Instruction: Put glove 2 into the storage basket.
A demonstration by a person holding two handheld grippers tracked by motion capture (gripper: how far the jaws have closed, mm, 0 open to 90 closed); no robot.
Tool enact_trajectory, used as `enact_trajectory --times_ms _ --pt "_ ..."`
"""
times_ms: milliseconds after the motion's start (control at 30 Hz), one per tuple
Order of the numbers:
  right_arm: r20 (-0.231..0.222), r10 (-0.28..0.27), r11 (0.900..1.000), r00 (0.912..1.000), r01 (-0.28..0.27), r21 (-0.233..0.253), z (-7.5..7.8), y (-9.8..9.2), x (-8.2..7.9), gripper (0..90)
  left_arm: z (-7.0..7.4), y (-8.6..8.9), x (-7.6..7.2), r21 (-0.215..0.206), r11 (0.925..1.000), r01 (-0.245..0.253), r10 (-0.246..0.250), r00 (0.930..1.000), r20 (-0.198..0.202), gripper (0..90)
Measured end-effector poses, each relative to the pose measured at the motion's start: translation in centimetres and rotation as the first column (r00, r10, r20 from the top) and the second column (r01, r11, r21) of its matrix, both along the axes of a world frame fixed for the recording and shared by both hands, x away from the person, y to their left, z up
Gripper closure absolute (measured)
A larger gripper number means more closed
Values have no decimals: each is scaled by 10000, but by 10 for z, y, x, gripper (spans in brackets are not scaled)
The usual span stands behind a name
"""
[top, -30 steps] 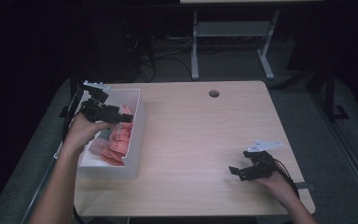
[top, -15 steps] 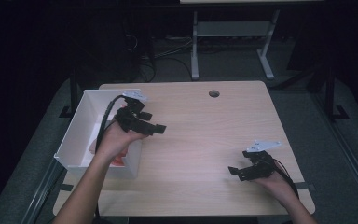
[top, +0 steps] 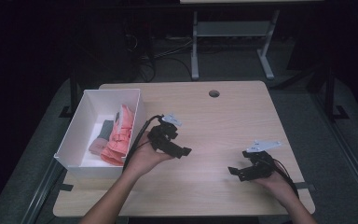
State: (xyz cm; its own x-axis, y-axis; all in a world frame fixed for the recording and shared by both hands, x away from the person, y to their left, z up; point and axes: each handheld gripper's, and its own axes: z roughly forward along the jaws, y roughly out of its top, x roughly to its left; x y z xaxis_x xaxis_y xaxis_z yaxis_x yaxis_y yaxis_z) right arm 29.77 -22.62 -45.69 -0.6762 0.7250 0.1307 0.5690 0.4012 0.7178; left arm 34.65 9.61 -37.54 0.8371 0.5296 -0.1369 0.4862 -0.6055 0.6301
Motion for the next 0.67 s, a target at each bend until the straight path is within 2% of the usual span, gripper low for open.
enact_trajectory --times_ms 200,300,400,433,467,533,567,600,667 --pt "-34 1 10000 10000 -1 -7 0 0 0 94 -27 -7 -5 -40 9999 126 -126 9997 -187 164" --pt "-42 11 10000 10000 -11 -17 0 0 0 94 -38 -8 -6 118 9997 235 -233 9997 -106 164" --pt "-44 40 10000 10000 -40 -55 0 1 0 94 -47 -8 -7 36 9998 186 -186 9997 -151 164" --pt "-21 64 10000 10000 -64 -63 -1 0 0 94 -49 -8 -8 146 9996 256 -255 9996 -119 164" --pt "-27 63 10000 10000 -63 -74 -1 1 0 94 -51 -9 -9 30 9999 155 -155 9998 -105 164" --pt "-6 94 9999 10000 -94 -96 -1 0 1 94 -52 -8 -8 149 9995 293 -292 9996 -53 164" --pt "3 100 9999 9999 -100 -106 -1 1 1 94 -54 -9 -9 32 9998 206 -206 9998 -22 164" --pt "5 105 9999 9999 -104 -113 -1 1 1 94 -55 -9 -9 175 9992 349 -350 9994 57 164" --pt "17 116 9999 9999 -116 -129 -1 1 1 94 -57 -11 -11 160 9994 321 -324 9994 152 163"
